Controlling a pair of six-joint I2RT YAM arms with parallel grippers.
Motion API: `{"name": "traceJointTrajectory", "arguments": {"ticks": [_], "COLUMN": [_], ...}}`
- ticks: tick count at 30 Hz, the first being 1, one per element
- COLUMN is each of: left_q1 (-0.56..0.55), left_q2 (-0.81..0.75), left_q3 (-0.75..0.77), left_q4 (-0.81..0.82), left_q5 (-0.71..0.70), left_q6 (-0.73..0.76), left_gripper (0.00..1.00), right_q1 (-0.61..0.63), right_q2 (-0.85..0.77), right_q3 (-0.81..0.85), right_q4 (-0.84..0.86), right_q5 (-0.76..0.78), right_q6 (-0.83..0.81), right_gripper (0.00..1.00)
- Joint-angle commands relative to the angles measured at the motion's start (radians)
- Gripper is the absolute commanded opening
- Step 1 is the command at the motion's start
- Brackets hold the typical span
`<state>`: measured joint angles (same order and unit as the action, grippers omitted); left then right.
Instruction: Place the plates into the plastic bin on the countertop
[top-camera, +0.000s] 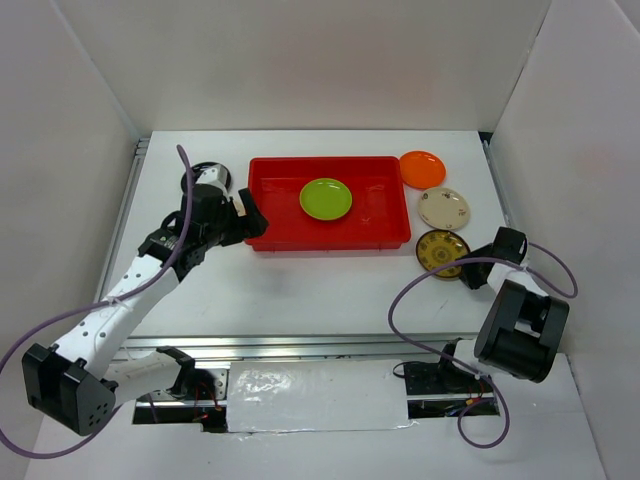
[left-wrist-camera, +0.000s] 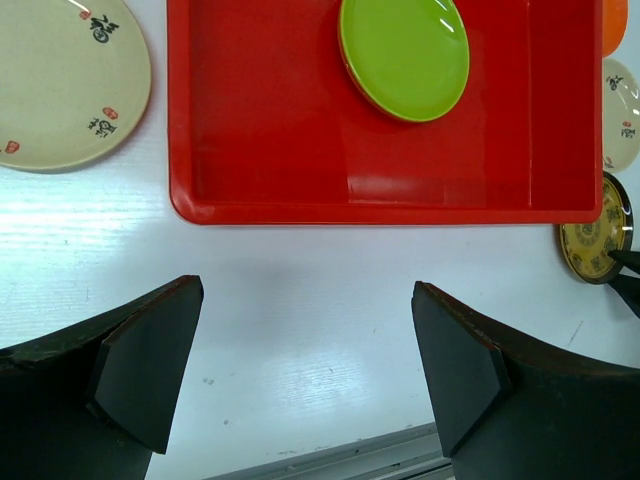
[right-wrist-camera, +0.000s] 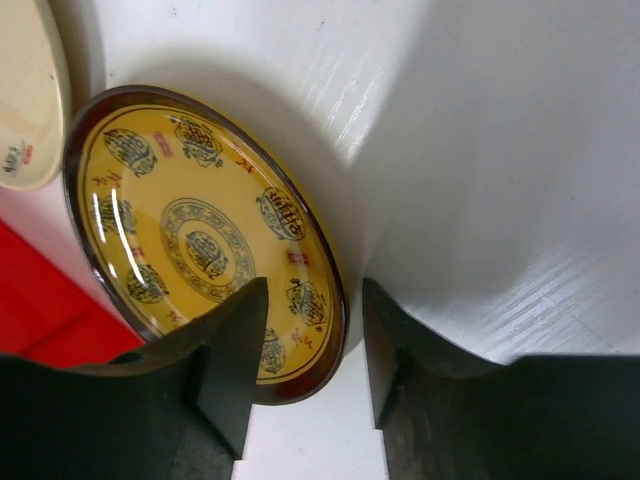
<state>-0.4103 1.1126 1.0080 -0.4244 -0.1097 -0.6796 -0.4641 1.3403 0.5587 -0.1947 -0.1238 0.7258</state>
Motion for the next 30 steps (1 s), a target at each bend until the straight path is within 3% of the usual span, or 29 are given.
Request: {"name": "traceJointTrajectory", "arguments": {"ticks": [1, 8, 10, 11, 12, 18, 21, 24, 30], "left_q1": [-0.001, -0.002, -0.001, -0.002, -0.001, -0.001, 0.008, 0.034, 0.129], "left_q2": [-0.037, -0.053, -0.054, -0.054, -0.054, -0.054, -0.059, -0.068, -0.059], "left_q3": [0.037, 0.034, 0.034, 0.034, 0.034, 0.032, 0.03, 0.027, 0.026], "left_q4": [0.01, -0.005, -0.007, -0.01, -0.01, -0.03, -0.045, -0.054, -0.069], "left_q5": [-0.03, -0.054, -0.057, -0.064, -0.067, -0.123, -0.165, -0.183, -0.251], "left_q6": [0.026, 0.025, 0.025, 0.023, 0.025, -0.003, -0.037, -0.08, -0.19], "left_gripper": [0.99, 0.99, 0.99, 0.99, 0.99, 0.99, 0.99, 0.99, 0.99], "right_q1": [0.008, 0.008, 0.008, 0.007, 0.008, 0.008, 0.008, 0.028, 0.26], "right_q2": [0.028, 0.025, 0.022, 0.02, 0.017, -0.142, -0.387, -0.502, -0.394], "right_q3": [0.027, 0.027, 0.026, 0.024, 0.023, -0.043, -0.017, 0.067, 0.315], "right_q4": [-0.058, -0.074, -0.08, -0.083, -0.084, -0.107, -0.201, -0.254, -0.296], "right_q5": [0.027, 0.026, 0.026, 0.029, 0.03, 0.055, 0.105, 0.098, 0.07], "right_q6": [-0.031, -0.049, -0.052, -0.052, -0.052, -0.006, 0.032, 0.049, 0.057], "right_gripper": [0.47, 0.31, 0.15, 0.02, 0.0, 0.0, 0.0, 0.0, 0.0]}}
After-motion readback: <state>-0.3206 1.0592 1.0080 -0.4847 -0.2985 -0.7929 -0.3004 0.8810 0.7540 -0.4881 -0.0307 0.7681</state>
